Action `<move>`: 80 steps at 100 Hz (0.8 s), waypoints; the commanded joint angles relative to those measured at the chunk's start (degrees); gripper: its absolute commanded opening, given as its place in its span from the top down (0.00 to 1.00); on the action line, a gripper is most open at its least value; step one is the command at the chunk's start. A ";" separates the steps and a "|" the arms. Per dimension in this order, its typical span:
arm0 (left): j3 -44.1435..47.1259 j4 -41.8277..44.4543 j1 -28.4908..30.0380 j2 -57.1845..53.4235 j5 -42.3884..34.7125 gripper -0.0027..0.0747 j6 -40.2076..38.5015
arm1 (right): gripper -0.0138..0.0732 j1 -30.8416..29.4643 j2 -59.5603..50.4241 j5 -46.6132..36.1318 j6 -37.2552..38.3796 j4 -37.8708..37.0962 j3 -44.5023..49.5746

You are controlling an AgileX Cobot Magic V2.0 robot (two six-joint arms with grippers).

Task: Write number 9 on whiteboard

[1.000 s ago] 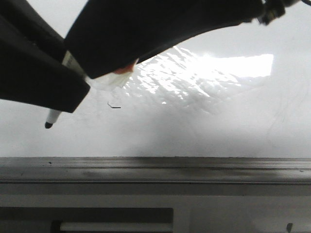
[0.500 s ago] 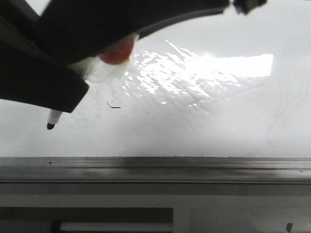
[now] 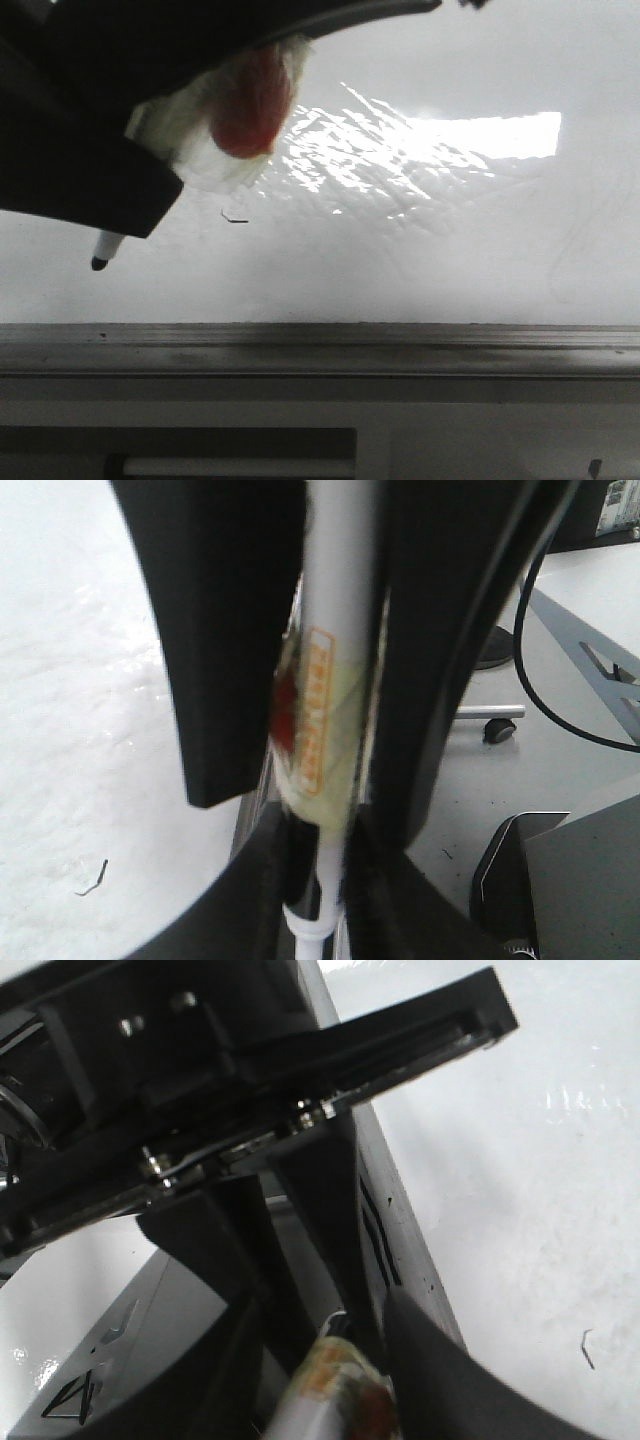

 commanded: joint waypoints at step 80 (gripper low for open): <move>-2.03 -4.15 -0.36 -0.75 -1.18 0.98 0.25 | 0.91 0.07 -0.66 -1.35 0.86 0.87 -0.18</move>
